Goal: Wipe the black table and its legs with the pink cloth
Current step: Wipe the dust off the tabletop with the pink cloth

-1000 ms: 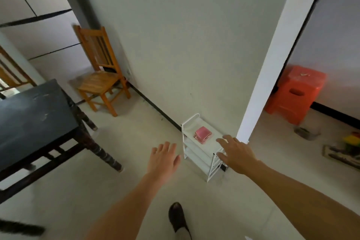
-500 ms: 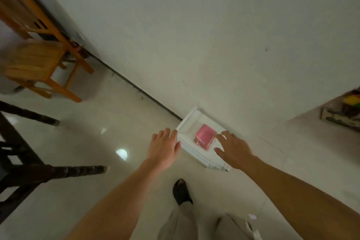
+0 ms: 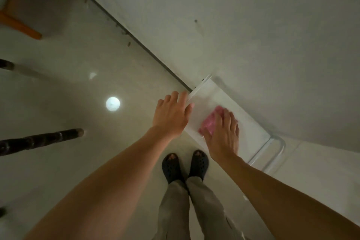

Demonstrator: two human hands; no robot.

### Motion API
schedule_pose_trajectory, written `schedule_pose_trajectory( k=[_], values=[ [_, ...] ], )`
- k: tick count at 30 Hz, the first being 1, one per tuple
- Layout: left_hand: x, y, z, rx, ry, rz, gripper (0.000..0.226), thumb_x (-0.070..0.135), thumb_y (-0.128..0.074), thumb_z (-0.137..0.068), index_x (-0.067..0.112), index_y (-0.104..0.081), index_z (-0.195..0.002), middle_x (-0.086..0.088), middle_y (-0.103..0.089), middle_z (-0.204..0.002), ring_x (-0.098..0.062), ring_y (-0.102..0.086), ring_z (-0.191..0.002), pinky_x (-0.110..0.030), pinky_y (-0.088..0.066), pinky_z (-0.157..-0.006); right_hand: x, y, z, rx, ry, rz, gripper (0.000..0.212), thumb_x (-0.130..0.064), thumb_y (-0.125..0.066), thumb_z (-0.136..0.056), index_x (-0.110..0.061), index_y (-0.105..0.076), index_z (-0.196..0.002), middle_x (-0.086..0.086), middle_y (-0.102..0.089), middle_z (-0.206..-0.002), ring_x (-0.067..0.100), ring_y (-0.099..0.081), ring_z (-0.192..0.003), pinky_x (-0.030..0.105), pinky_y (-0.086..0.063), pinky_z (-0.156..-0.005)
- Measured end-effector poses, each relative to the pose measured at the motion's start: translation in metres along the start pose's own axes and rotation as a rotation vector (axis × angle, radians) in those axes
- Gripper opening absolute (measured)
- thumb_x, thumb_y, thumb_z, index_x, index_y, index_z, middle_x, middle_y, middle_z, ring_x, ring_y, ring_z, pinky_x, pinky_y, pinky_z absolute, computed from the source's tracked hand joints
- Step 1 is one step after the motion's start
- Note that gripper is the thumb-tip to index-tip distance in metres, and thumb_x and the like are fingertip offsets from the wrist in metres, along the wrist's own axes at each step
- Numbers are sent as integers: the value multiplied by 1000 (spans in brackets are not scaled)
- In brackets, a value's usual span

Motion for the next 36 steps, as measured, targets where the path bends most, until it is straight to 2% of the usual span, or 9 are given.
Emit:
schedule_pose_trajectory(
  k=[4,8,10,13,17,21,26,32,36],
  values=[
    [-3,-14,-2,162,-1,114,41,41,-25,-100,11,-53,-99,-6,-57,-78,-25,-53,-64,-31,-34,-57,14,-12,6,209,50,-53,70,-52,-60,-88,-12,-41,-143,13,-33,-152,33,-25,-143,48,-15,-120],
    [-3,-14,0,236,14,137,45,41,-25,-101,9,-55,-90,-5,-56,-67,-23,-50,-56,-28,-28,-52,21,-15,6,282,-14,-184,62,-57,-46,-89,-15,-51,-134,10,-38,-150,31,-27,-142,47,-12,-120],
    [-4,-12,1,258,6,142,45,41,-26,-101,9,-55,-89,-4,-54,-65,-20,-47,-54,-27,-27,-51,21,-14,5,326,-51,-203,50,-49,-52,-91,-14,-56,-127,9,-42,-147,31,-31,-140,49,-16,-119],
    [-5,-13,1,254,-5,151,43,40,-28,-101,9,-55,-89,-3,-53,-64,-18,-46,-53,-26,-29,-49,15,-15,3,356,-12,-95,41,-34,-65,-89,-11,-58,-123,13,-47,-140,34,-38,-133,48,-23,-115],
    [-5,-20,2,183,3,126,45,44,-26,-100,10,-54,-93,-4,-54,-70,-19,-49,-57,-28,-33,-49,-1,-14,3,295,127,-35,39,-17,-67,-84,-11,-60,-122,9,-57,-123,30,-49,-114,42,-39,-96],
    [-11,-12,14,41,54,38,52,51,-17,-97,14,-50,-111,-5,-56,-92,-23,-55,-76,-35,-45,-64,6,8,10,187,182,-162,34,-4,-66,-86,-12,-64,-119,5,-62,-115,27,-56,-100,38,-49,-76],
    [-23,63,65,93,69,-6,56,51,-18,-99,10,-51,-118,-9,-59,-93,-26,-59,-75,-35,-44,-62,-13,92,27,152,258,-228,27,-13,-59,-94,-17,-61,-121,-3,-65,-113,17,-56,-95,27,-45,-63],
    [-47,188,142,241,208,-4,46,44,-30,-96,8,-58,-107,-11,-60,-85,-31,-60,-68,-36,-46,-56,-109,200,51,166,425,-309,37,-16,-71,-87,-4,-59,-120,10,-65,-100,16,-54,-84,30,-49,-68],
    [-87,264,200,331,348,-10,50,47,-28,-95,11,-60,-111,-9,-63,-95,-31,-64,-77,-40,-50,-62,-203,238,61,101,569,-330,26,-37,-55,-96,-16,-64,-110,-5,-63,-96,15,-60,-88,30,-54,-74]
  ],
)
Point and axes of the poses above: each hand's wrist, its own z-axis away from the middle knuckle, its own y-axis out of the back of the hand, x = y × z, the point moved 10 cm from there along -z, towards the middle knuckle
